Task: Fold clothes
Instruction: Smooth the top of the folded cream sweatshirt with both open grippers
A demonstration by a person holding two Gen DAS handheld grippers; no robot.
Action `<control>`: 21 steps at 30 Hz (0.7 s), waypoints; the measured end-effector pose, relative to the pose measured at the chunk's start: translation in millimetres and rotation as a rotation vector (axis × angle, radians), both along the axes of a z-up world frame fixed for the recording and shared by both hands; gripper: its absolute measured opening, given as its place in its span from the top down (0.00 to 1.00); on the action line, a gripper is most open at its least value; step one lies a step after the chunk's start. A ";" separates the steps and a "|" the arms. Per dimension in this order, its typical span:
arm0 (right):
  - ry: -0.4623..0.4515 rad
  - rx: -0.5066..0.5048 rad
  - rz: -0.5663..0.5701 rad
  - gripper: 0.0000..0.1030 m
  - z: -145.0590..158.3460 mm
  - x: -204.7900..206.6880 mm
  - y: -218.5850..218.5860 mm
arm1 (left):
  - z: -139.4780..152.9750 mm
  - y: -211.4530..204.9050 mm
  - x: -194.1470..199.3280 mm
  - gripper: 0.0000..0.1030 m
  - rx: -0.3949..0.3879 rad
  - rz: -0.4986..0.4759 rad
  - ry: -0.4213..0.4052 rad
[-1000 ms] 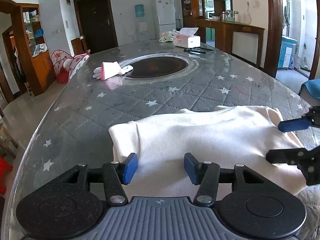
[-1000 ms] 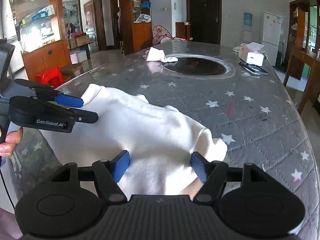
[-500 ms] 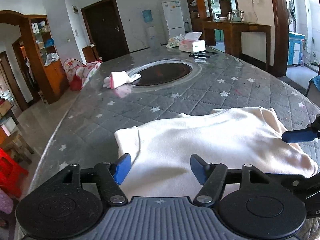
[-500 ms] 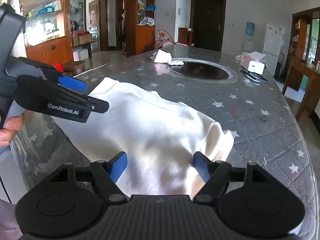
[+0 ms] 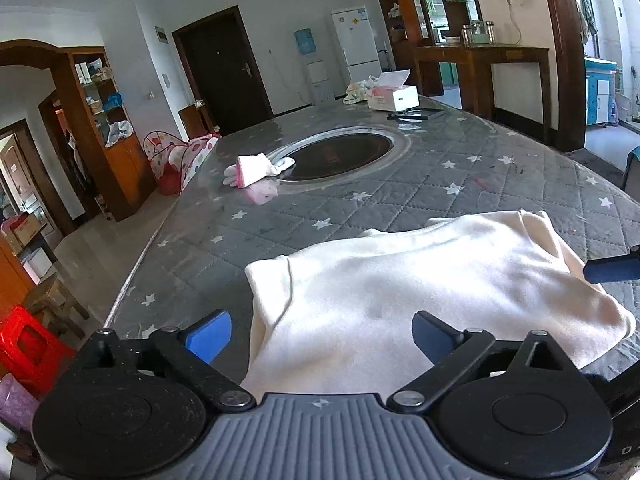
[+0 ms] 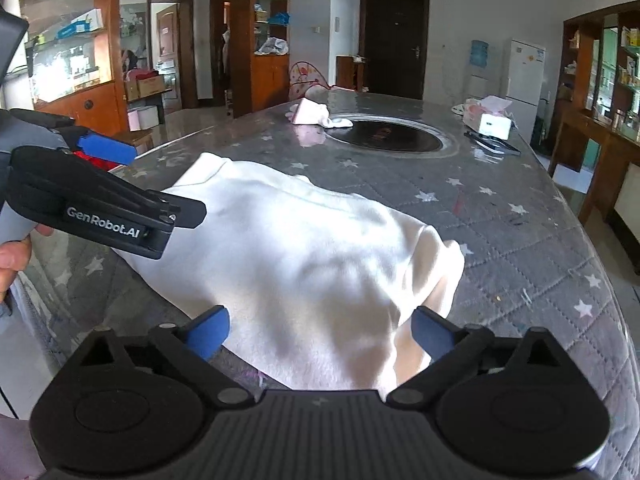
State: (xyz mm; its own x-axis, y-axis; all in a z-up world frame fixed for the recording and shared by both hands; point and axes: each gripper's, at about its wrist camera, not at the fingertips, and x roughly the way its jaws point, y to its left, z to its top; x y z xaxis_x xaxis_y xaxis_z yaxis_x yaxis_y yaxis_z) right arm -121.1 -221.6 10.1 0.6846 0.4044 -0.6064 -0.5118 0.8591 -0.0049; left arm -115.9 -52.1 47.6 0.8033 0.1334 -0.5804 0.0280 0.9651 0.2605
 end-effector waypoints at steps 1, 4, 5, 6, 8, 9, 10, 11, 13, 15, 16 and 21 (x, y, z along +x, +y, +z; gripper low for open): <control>0.004 0.003 -0.005 0.01 -1.0 0.4 -0.4 | -0.3 -0.3 0.7 0.00 -0.003 -0.001 0.003; 0.020 0.015 -0.011 0.00 -5.9 3.4 -1.8 | -1.7 -1.3 4.0 0.00 -0.004 -0.006 0.007; 0.025 0.019 -0.012 0.00 -8.0 4.5 -2.4 | -2.6 -1.6 5.8 0.00 -0.002 -0.003 0.011; 0.026 0.024 -0.011 0.00 -9.6 5.3 -2.7 | -3.4 -1.5 6.9 0.00 -0.004 0.000 0.016; 0.024 0.030 0.000 0.00 -10.8 5.6 -2.4 | -5.1 -0.6 10.2 0.00 -0.016 0.007 0.030; 0.025 0.033 0.003 0.00 -11.0 6.0 -2.4 | -5.9 -0.2 11.4 0.00 -0.022 0.011 0.037; 0.025 0.035 0.006 0.00 -11.3 6.5 -2.3 | -6.7 0.2 12.6 0.00 -0.029 0.016 0.044; 0.027 0.038 0.008 0.00 -11.5 7.1 -2.4 | -7.4 0.5 13.7 0.00 -0.033 0.022 0.051; 0.031 0.038 0.013 0.00 -11.4 7.7 -2.6 | -9.2 -0.3 16.5 0.00 -0.035 0.035 0.062; 0.035 0.038 0.020 0.00 -11.3 7.8 -2.9 | -11.7 -1.5 20.2 0.00 -0.043 0.051 0.078; 0.036 0.039 0.023 0.00 -11.4 7.7 -3.1 | -13.3 -2.4 22.3 0.00 -0.049 0.060 0.089; 0.036 0.050 0.038 0.00 -12.6 6.6 -5.7 | -17.1 -6.9 30.9 0.00 -0.065 0.094 0.120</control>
State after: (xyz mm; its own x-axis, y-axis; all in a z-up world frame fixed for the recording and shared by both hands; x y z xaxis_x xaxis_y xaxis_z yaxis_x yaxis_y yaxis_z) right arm -114.5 -227.3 -2.5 0.6461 0.4599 -0.6091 -0.5431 0.8378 0.0563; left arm -85.0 -59.0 30.5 0.7132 0.1639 -0.6815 -0.0359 0.9796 0.1980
